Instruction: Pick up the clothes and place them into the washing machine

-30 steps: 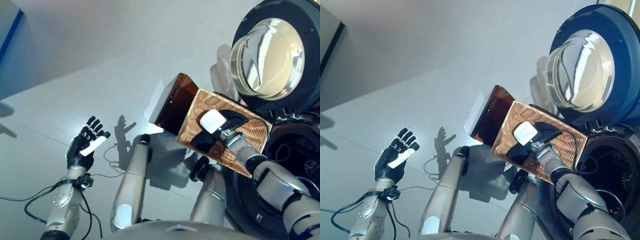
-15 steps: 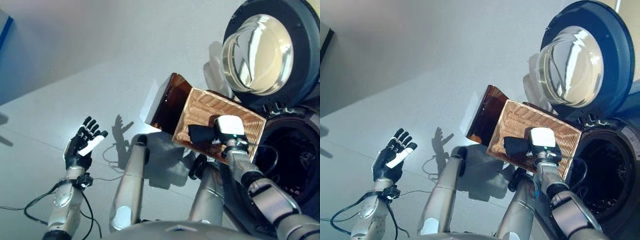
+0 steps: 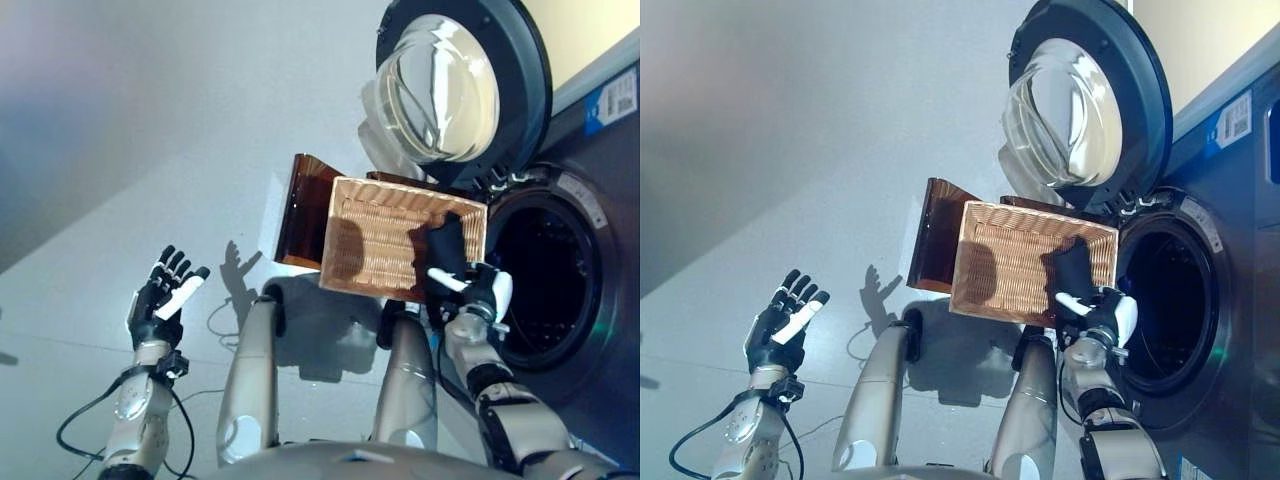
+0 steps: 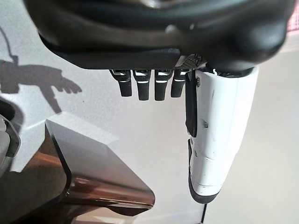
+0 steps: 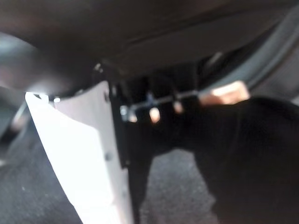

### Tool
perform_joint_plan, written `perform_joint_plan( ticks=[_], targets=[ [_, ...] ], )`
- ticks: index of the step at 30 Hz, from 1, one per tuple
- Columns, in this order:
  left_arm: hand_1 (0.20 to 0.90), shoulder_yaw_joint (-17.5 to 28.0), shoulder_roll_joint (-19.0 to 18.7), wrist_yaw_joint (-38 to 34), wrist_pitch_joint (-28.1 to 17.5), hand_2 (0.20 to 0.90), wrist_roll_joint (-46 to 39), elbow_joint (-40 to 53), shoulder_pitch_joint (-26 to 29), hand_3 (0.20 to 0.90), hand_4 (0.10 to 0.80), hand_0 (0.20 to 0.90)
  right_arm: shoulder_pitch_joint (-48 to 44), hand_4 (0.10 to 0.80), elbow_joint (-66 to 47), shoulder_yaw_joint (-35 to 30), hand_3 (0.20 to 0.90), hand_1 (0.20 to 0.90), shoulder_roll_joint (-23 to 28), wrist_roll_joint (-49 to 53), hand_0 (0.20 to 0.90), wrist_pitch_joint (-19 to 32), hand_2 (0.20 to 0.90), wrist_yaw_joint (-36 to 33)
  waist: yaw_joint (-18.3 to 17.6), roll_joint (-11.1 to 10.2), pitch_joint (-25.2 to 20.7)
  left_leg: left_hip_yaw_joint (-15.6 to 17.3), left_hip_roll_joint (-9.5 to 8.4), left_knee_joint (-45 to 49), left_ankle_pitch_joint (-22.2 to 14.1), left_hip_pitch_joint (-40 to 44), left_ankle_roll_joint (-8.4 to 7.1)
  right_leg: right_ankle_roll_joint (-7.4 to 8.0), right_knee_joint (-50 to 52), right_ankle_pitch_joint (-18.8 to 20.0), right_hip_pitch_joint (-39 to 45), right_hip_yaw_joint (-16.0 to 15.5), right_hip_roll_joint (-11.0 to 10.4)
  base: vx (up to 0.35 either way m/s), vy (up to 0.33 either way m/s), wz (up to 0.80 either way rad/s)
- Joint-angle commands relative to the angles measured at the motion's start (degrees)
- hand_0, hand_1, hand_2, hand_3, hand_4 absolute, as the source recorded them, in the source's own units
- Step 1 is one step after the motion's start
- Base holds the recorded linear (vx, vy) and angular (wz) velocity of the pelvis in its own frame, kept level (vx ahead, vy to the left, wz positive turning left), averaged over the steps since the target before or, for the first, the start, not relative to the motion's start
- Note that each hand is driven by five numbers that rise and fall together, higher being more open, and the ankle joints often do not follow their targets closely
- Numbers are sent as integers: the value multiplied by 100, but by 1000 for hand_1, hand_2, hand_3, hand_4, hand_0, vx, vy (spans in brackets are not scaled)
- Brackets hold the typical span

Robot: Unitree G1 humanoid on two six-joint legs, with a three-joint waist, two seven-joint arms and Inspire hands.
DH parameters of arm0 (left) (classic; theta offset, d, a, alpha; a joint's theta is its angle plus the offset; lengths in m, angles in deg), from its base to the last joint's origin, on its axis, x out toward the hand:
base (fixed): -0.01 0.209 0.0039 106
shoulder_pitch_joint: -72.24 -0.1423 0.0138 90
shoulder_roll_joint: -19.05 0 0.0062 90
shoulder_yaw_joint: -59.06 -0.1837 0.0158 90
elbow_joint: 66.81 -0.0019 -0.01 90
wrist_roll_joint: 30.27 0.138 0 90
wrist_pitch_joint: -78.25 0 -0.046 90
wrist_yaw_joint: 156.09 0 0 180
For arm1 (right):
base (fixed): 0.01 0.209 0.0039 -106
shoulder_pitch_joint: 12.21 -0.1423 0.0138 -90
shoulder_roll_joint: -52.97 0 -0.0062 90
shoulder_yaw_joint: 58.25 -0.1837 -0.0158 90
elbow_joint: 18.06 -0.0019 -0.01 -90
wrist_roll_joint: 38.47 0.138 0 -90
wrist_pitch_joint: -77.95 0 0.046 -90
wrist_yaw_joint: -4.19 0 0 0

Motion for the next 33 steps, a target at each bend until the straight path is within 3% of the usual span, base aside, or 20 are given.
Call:
perform_joint_plan(
  ticks=[1, 2, 7, 18, 19, 20, 33],
  targets=[
    [900, 122, -78, -30, -324, 900, -95, 362, -168, 900, 800, 900, -258, 300, -237, -474, 200, 200, 206, 1908, 200, 1081, 200, 444, 41, 230, -297, -155, 33, -605, 427, 8, -128, -154, 42, 22, 178, 48, -52, 0, 0, 0],
    [900, 118, -82, -28, -324, 900, -98, 360, -163, 900, 800, 900, -264, 300, -210, -476, 200, 200, 222, 1947, 200, 1095, 200, 484, 49, 229, -296, -153, 34, -603, 425, 7, -128, -154, 44, 21, 176, 51, -52, 0, 0, 0],
    [900, -156, -47, 51, -199, 900, -396, 415, -193, 900, 800, 900, -622, 300, 76, -1403, 200, 200, -79, 4564, 200, 1770, 200, 1268, 25, 307, -386, -118, 14, -633, 380, -2, -127, -150, 22, 19, 169, 55, -64, 4, 1, -1],
    [900, -362, -134, 55, -57, 900, -623, 561, -294, 900, 800, 900, -1307, 300, -17, -2469, 200, 200, -91, 6809, 200, 2580, 200, 1669, 90, 474, -534, -91, -63, -679, 379, -64, -139, -139, 38, 8, 116, 112, -110, -4, 1, -1],
    [900, -438, -143, 86, -14, 900, -658, 591, -316, 900, 800, 900, -1331, 300, -84, -2724, 200, 200, -100, 7139, 200, 2789, 200, 1705, 75, 513, -505, -58, -55, -723, 554, -113, -112, -178, -18, 146, 73, 104, -116, 17, 2, -4],
    [900, -446, -146, 88, -12, 900, -663, 588, -310, 900, 800, 900, -1332, 300, -64, -2730, 200, 200, -88, 7166, 200, 2786, 200, 1734, 84, 507, -540, -88, -60, -681, 386, -64, -137, -144, 38, -6, 117, 135, -109, 13, 4, -5],
    [900, -727, -548, 250, -2, 900, -751, 955, -441, 900, 800, 900, -2077, 300, 725, -3013, 200, 200, 1969, 6712, 200, 2916, 200, 644, 122, 737, -584, -16, -76, -687, 505, -146, -121, -138, 54, 95, 20, 194, -152, -7, 4, -1]
  ],
)
